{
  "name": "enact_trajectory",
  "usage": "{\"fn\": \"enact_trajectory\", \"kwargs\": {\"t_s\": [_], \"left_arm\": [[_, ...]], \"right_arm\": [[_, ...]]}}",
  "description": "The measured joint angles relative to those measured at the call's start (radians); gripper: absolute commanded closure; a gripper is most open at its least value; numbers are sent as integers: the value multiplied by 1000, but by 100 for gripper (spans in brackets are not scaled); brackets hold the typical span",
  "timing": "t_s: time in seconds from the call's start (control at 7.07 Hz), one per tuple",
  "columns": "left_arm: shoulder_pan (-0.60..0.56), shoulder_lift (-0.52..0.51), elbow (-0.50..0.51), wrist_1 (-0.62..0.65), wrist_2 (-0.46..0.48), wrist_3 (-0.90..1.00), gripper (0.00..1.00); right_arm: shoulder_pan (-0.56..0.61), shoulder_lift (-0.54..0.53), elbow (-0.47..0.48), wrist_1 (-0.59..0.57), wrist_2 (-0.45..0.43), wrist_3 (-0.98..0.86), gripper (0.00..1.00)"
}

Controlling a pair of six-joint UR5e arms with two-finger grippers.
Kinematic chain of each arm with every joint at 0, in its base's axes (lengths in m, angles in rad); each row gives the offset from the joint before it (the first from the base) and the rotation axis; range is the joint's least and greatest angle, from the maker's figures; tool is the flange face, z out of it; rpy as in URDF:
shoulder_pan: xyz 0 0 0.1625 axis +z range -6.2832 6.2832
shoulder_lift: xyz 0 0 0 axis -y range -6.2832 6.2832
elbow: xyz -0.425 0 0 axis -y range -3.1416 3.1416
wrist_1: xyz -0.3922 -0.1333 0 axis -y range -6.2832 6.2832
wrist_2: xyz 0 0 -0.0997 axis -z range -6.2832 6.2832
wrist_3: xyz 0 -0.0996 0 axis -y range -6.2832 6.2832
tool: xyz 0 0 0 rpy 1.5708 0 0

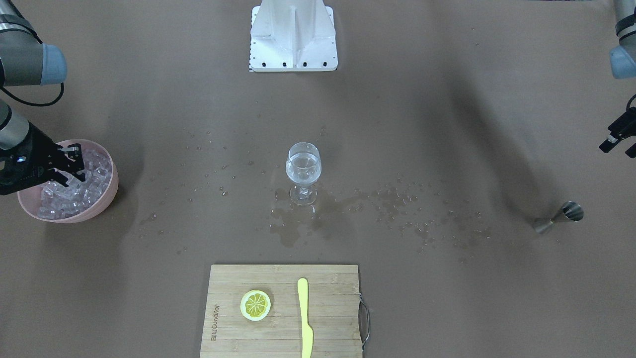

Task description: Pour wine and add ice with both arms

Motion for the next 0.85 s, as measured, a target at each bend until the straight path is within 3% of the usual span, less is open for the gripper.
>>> {"fn": "enact_trajectory", "kwargs": {"t_s": [0.28,0.57,0.85], "left_arm": [[-1,2,-1,-2,0,0,2],[0,4,3,-3,1,0,2],[1,-2,21,-3,1,1,2]], "right_arm": [[6,64,105,-146,1,29,100],[-95,249,154,-271,-34,285,100],[-248,449,137,-298,-139,583,100]]}}
